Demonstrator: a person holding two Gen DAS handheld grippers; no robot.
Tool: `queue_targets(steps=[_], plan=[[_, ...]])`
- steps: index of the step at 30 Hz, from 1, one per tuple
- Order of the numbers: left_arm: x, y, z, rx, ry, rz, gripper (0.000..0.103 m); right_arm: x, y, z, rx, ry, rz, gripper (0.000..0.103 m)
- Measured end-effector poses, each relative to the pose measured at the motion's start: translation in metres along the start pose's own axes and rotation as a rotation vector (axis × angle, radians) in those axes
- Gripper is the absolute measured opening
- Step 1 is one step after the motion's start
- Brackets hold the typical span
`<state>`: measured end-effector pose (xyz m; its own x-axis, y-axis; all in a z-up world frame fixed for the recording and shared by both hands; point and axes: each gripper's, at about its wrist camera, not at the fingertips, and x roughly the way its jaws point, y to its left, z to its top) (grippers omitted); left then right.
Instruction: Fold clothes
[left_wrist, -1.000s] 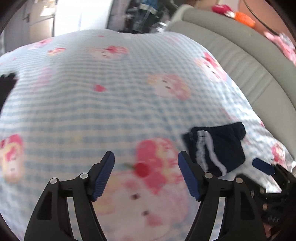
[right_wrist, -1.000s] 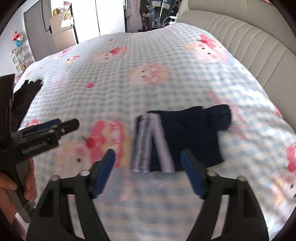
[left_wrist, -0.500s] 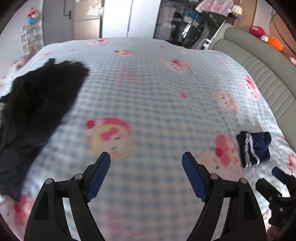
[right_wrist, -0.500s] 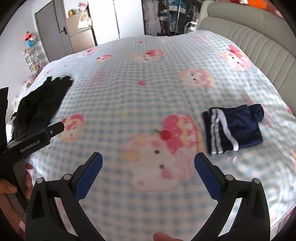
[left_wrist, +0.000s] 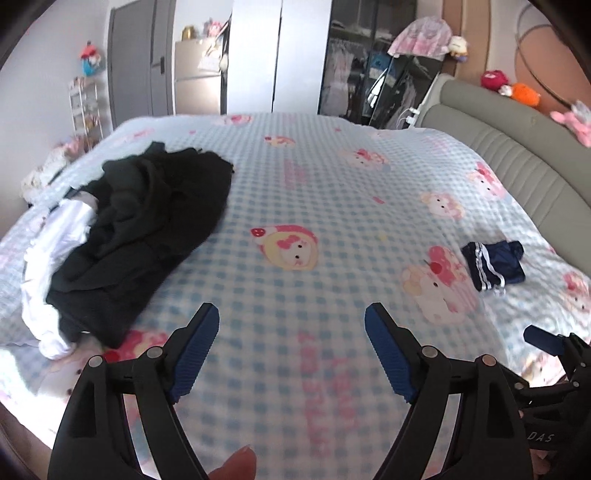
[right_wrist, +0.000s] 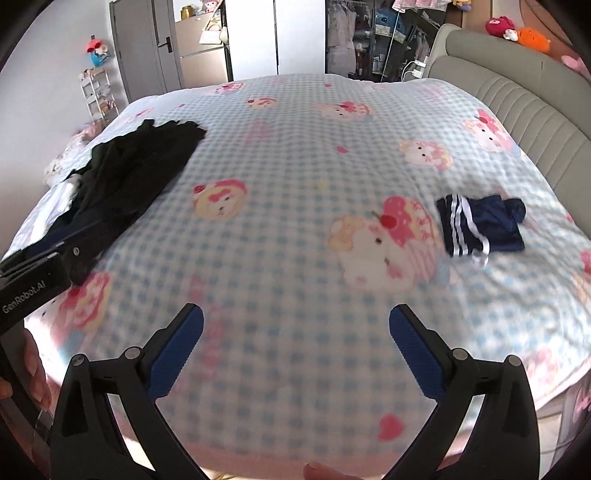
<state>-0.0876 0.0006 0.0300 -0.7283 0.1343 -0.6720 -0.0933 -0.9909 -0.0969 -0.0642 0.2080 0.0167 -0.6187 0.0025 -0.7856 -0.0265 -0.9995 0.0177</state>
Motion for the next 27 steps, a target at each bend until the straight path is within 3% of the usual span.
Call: queue_targets(steps=[5,8,12,27], plan=[[-0.033,-0.003,-0.031,-0.020,-0.020,0.022,0.083,-0.029,0.006,-0.027,0.014,-0.024,-0.003,0.102],[-0.039,-0.006,-0.052,-0.033,0.011,0.050,0.083,-0.047,0.013,-0.045,-0.001,-0.056,-0.039,0.102],[-0.044,-0.008,-0.072,-0.044,0.045,0.059,0.083,-0.062,0.016,-0.063,0.014,-0.066,-0.026,0.102],[-0.061,-0.005,-0.085,-0.035,0.036,0.054,0.083,-0.060,0.011,-0.075,0.034,-0.046,-0.031,0.102]])
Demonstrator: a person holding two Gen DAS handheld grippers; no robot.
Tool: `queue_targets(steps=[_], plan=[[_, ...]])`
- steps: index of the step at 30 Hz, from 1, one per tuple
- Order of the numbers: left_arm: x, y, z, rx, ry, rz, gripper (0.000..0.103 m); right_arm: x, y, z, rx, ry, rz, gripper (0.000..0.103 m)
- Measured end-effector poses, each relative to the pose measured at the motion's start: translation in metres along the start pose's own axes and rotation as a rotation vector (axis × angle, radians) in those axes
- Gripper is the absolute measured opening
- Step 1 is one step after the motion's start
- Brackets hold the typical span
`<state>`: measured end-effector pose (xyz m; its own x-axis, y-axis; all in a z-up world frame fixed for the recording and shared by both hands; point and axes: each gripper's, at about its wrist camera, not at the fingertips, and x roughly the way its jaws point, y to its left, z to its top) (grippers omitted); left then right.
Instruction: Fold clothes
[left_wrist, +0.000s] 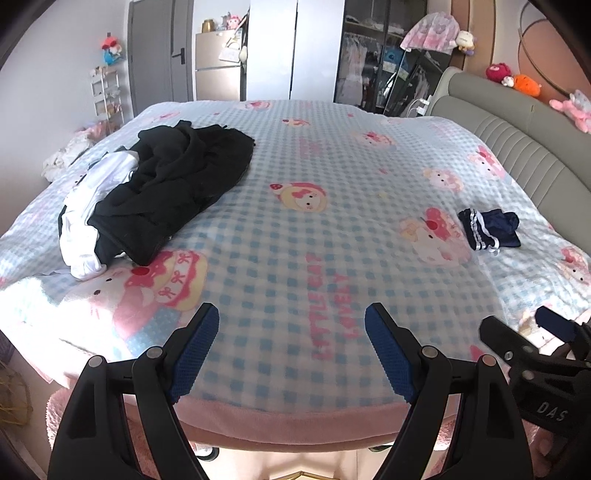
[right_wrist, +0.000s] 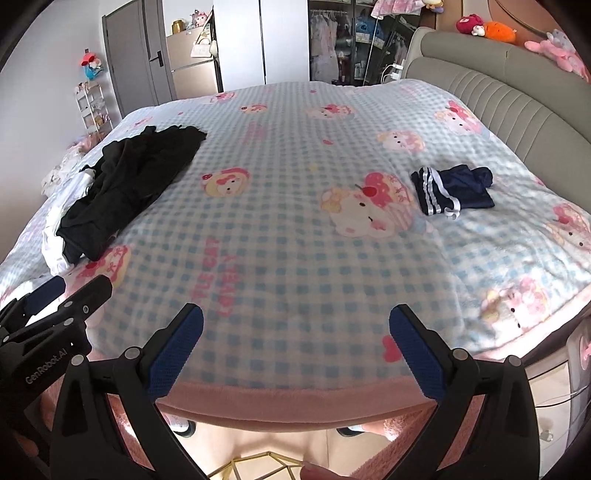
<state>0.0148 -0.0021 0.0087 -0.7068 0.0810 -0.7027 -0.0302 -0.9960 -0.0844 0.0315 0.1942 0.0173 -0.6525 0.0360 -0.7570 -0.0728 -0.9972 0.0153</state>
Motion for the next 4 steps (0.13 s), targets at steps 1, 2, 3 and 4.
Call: queue_targets(steps=[1,2,3,4], plan=[[-0.0005,-0.0003,-0.0001,-0.001,-0.001,0.001,0.083,0.0000,0.0003,-0.0002,-0.001,0.000,0.002,0.102],[-0.0010,-0.0006,-0.0002,-0.002,-0.002,0.001,0.084,-0.0001,0.0005,-0.0005,-0.002,0.000,0.003,0.102],[-0.0014,-0.0009,-0.0003,-0.002,-0.002,0.000,0.084,-0.0001,0.0008,-0.0007,-0.004,0.000,0.005,0.102],[-0.0016,-0.0013,-0.0004,-0.002,-0.002,-0.001,0.084,-0.0001,0.0011,-0.0009,-0.005,0.000,0.006,0.102]])
